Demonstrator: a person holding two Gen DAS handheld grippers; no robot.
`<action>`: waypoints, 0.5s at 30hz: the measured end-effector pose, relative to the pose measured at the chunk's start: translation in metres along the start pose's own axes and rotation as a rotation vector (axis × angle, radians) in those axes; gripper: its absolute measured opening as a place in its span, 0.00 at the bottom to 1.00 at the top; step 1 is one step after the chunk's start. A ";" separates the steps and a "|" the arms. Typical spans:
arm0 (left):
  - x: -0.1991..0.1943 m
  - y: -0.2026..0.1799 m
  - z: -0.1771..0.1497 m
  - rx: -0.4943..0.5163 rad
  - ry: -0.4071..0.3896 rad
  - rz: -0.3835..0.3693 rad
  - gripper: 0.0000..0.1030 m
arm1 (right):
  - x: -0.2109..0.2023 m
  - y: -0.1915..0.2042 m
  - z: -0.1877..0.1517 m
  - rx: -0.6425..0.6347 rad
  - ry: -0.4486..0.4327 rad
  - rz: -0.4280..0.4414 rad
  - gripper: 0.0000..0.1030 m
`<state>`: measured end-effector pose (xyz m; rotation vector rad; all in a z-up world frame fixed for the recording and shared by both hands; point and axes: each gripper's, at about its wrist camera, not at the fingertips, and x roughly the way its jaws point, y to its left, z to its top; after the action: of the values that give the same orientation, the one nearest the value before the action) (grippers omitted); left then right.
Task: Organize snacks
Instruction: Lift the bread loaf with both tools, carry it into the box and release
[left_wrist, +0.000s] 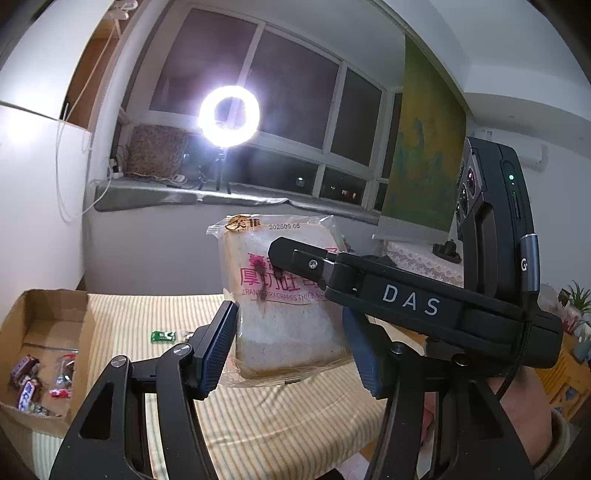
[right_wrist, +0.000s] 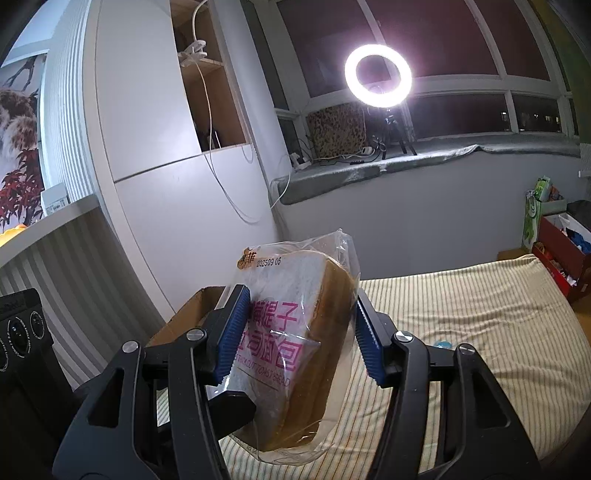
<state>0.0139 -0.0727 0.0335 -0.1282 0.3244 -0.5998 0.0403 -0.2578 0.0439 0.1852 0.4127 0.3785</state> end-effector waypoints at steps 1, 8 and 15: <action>0.000 0.001 -0.001 -0.003 0.001 0.001 0.55 | 0.001 0.001 -0.001 -0.001 0.004 0.000 0.56; -0.002 0.026 -0.009 -0.044 0.011 0.021 0.55 | 0.037 0.022 -0.006 -0.026 0.067 0.015 0.56; -0.023 0.077 -0.015 -0.108 -0.007 0.091 0.55 | 0.087 0.076 -0.010 -0.084 0.127 0.089 0.56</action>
<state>0.0320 0.0032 0.0090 -0.2184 0.3541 -0.4917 0.0854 -0.1532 0.0234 0.0981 0.5134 0.4962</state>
